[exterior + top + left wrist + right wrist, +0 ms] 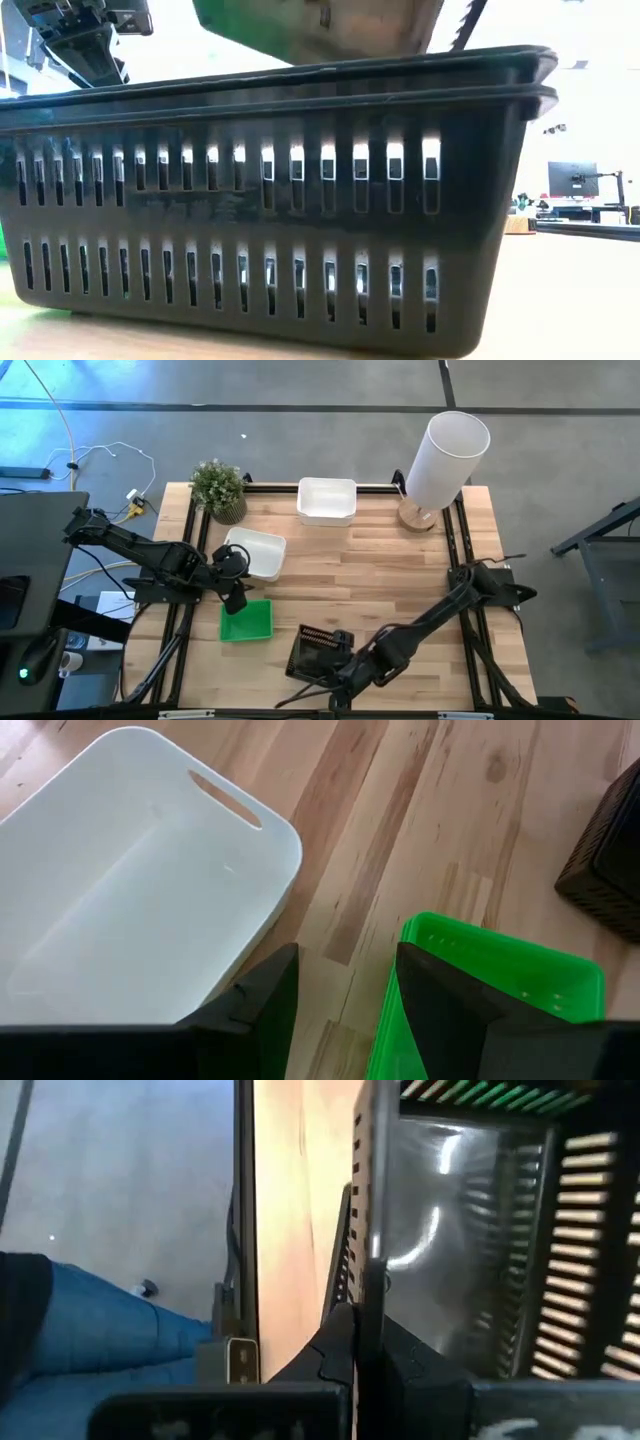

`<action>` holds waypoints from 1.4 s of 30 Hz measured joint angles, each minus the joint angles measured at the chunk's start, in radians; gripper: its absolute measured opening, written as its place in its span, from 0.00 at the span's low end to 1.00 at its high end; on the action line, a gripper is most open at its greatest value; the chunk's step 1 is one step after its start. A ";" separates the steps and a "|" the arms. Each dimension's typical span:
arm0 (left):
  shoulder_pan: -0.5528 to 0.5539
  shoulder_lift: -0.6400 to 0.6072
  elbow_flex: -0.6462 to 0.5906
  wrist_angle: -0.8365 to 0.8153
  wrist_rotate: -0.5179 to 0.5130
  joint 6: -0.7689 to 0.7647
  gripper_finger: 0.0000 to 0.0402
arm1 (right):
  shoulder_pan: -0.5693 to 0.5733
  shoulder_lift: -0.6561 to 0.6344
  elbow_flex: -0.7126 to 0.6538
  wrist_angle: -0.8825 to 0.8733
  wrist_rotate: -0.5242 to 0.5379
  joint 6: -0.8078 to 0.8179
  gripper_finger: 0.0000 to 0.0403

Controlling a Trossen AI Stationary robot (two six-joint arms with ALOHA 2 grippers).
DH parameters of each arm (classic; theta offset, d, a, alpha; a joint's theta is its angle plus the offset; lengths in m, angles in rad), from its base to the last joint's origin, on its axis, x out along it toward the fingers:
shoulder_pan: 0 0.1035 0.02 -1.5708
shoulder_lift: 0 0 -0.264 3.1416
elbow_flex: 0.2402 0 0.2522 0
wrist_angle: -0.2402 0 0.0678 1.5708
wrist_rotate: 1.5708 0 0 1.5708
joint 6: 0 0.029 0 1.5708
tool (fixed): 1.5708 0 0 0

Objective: Stack baskets by color
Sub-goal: Stack the right black bin on the bottom black bin

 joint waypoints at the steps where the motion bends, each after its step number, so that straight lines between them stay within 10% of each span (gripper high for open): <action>1: 0.000 0.000 0.000 0.000 0.000 0.000 0.39 | 0.000 0.007 0.000 0.001 -0.001 -0.001 0.00; 42: 0.000 0.000 0.000 -0.007 0.000 0.011 0.39 | -0.049 0.103 -0.002 -0.177 -0.053 -0.089 0.00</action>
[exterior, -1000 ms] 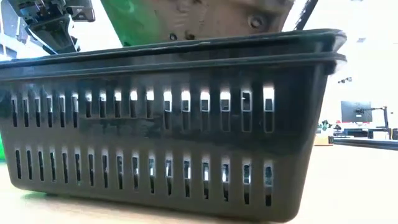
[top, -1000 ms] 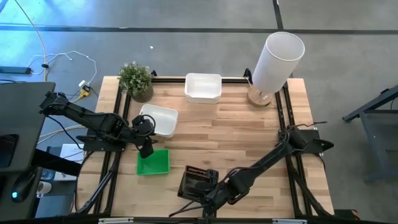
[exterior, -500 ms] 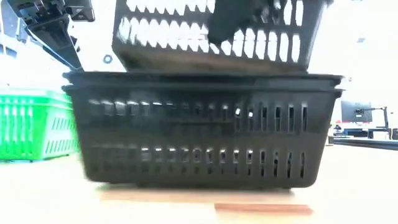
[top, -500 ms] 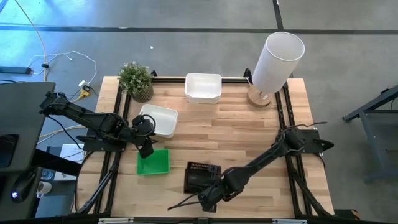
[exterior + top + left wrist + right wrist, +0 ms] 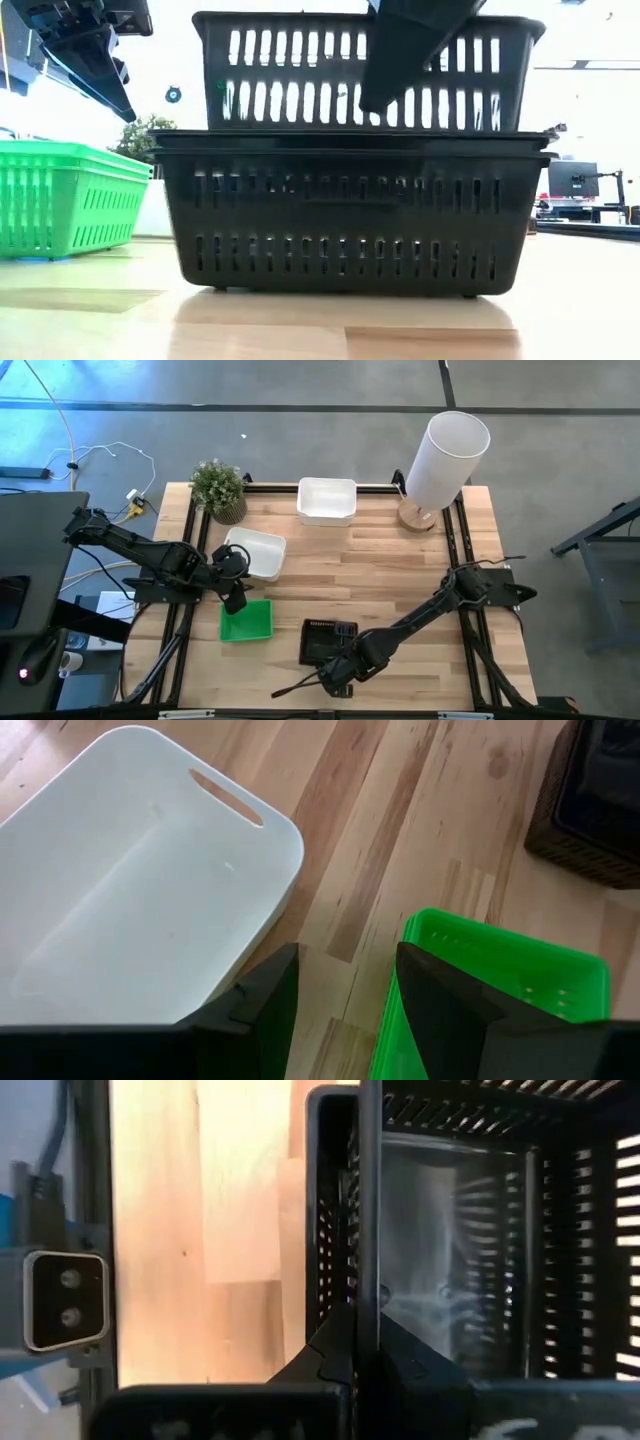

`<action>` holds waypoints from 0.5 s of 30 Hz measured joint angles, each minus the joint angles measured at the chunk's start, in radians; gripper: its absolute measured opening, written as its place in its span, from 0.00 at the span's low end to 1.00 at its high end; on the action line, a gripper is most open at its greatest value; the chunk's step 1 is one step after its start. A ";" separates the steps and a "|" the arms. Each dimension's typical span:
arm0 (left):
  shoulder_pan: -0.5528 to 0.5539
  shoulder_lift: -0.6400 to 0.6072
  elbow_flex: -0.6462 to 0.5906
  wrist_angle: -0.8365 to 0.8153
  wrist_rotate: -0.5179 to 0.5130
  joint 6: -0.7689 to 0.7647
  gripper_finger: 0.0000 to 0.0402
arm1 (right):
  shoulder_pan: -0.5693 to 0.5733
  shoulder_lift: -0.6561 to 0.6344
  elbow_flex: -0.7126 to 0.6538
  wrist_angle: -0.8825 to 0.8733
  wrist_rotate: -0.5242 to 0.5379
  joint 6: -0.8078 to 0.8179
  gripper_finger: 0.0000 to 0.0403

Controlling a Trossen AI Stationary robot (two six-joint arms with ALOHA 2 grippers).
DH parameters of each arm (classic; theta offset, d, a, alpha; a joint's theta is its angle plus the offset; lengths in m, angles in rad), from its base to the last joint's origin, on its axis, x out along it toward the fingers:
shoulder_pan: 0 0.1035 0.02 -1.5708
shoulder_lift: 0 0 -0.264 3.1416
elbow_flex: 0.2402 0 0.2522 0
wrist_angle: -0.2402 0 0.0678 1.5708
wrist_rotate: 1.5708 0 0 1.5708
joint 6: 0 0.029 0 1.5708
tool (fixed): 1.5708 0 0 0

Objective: Stack baskets by color
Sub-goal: Stack the right black bin on the bottom black bin

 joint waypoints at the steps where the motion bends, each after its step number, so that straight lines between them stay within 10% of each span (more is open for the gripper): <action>1: 0.000 0.000 0.000 0.000 0.000 0.000 0.39 | -0.002 0.001 0.000 0.000 -0.001 0.001 0.00; 15: 0.000 0.000 0.000 0.000 0.003 0.000 0.39 | -0.006 0.004 0.000 0.001 0.000 -0.036 0.19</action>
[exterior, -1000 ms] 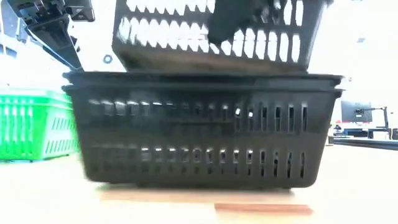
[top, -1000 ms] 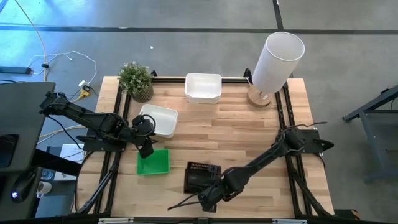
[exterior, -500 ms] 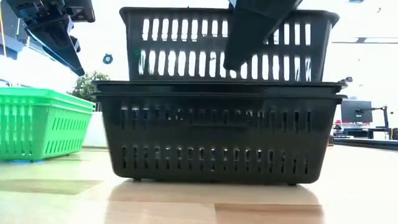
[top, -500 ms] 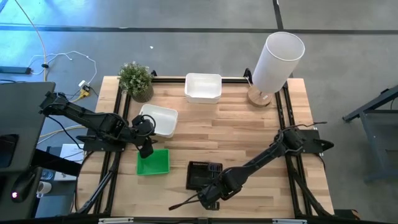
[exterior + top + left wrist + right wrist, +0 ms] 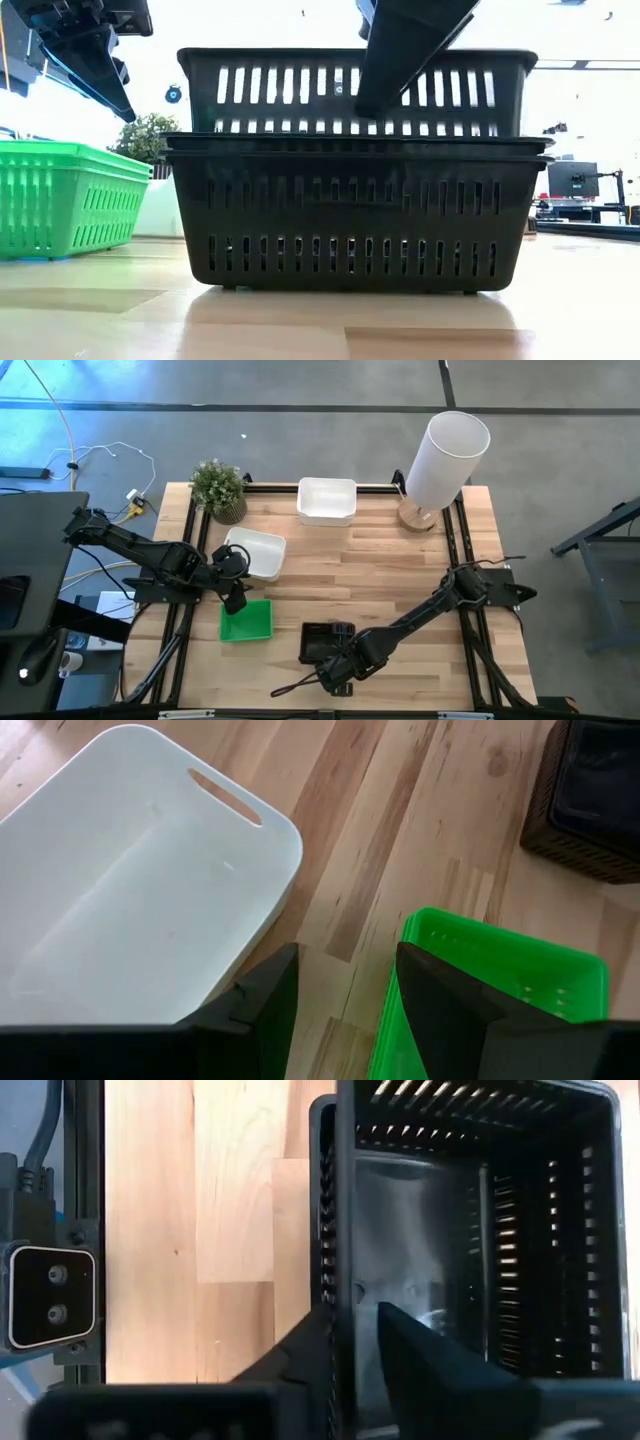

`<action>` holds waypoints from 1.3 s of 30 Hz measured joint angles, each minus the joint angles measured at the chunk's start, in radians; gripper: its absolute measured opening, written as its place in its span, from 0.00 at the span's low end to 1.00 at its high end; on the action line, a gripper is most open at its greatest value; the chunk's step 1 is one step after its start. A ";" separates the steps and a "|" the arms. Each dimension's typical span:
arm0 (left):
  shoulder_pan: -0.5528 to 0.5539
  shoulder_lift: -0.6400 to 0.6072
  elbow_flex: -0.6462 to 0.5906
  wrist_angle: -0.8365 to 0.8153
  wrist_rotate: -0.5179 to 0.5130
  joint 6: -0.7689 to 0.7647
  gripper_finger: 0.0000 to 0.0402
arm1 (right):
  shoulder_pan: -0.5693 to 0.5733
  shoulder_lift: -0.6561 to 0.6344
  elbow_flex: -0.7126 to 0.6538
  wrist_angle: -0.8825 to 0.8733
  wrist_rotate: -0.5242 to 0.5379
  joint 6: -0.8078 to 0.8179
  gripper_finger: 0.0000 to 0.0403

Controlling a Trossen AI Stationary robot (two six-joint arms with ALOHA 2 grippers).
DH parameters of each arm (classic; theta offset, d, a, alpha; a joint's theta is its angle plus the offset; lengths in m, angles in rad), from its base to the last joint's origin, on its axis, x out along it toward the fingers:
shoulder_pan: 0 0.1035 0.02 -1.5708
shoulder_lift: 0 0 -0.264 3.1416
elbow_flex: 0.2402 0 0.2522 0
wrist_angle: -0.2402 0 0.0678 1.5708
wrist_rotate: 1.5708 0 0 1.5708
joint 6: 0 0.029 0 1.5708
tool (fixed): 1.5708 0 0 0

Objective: Stack baskets by color
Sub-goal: Stack the right black bin on the bottom black bin, then stack the bottom white bin on the top white bin

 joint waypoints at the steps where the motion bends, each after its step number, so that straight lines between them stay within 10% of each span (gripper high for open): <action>1: 0.000 0.000 0.000 0.000 0.000 0.000 0.39 | 0.000 0.000 0.000 0.000 0.000 0.000 0.22; 17: 0.000 0.000 0.000 0.000 0.045 0.012 0.39 | -0.006 -0.002 0.019 -0.038 0.009 -0.042 0.36; 39: 0.114 0.000 0.000 0.000 0.044 0.372 0.39 | -0.150 -0.006 0.270 -0.475 0.324 -0.201 0.36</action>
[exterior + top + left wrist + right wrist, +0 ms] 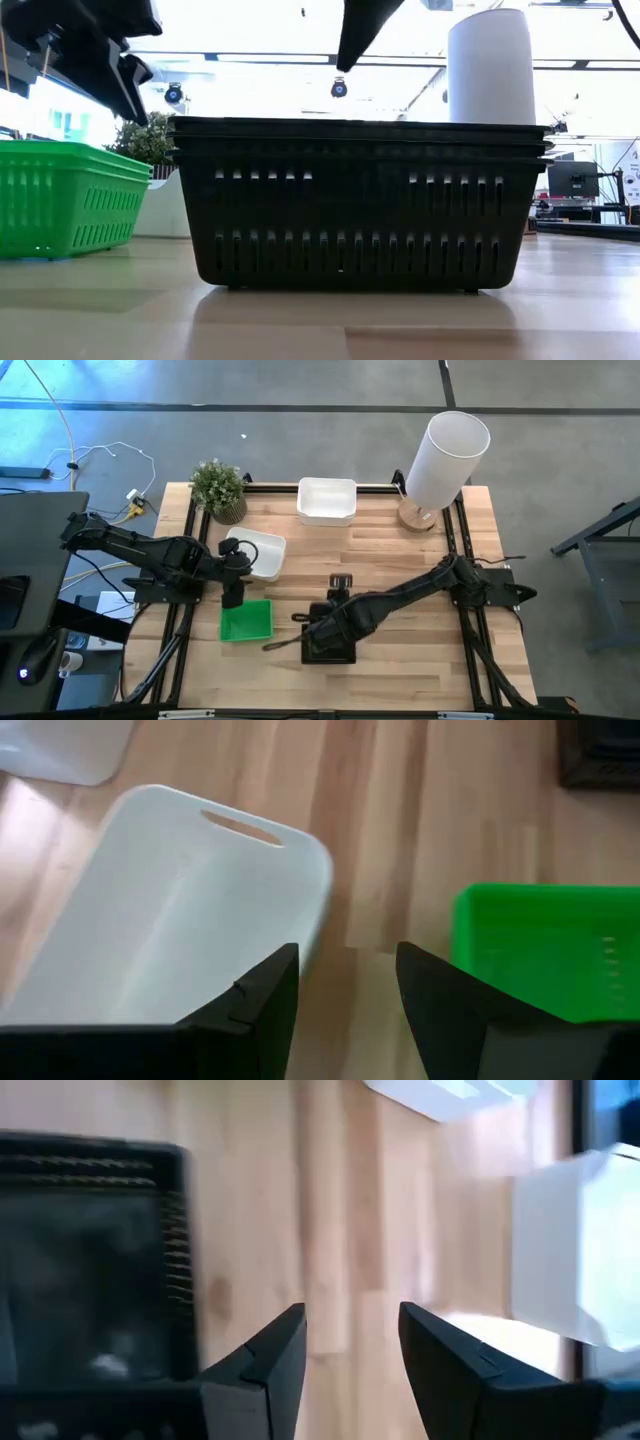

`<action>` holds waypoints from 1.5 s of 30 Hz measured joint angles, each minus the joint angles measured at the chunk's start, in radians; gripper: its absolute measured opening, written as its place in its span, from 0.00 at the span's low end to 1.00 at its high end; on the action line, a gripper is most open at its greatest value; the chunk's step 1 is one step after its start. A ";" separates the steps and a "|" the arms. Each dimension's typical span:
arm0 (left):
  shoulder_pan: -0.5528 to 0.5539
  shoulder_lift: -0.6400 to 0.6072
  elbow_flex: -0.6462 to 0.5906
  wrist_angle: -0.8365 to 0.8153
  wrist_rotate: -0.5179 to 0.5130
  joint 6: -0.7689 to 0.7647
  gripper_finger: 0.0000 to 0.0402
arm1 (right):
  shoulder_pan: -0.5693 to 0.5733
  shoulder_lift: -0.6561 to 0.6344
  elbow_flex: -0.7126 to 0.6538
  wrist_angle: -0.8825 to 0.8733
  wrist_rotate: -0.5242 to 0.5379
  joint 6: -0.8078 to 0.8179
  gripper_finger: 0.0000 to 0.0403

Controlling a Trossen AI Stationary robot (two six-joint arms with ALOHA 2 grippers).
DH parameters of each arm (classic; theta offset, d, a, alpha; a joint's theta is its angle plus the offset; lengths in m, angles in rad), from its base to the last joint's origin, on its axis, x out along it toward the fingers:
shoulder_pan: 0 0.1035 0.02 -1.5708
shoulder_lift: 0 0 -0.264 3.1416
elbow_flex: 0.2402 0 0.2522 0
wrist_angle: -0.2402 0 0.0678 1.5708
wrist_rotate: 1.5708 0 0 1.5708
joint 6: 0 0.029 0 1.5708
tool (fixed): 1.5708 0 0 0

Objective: Stack baskets by color
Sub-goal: Stack the bottom white bin on the top white bin

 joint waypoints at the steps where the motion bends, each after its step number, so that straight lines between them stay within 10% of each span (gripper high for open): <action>1: 0.018 0.000 0.000 0.000 0.001 0.020 0.39 | -0.011 0.000 0.000 -0.013 0.015 -0.003 0.36; 29: 0.306 0.000 0.000 0.035 0.162 0.144 0.39 | -0.211 -0.080 -0.006 -0.211 0.192 -0.130 0.36; 45: 0.360 0.014 0.000 0.056 0.299 0.302 0.39 | -0.362 -0.520 -0.572 -0.048 0.151 -0.065 0.36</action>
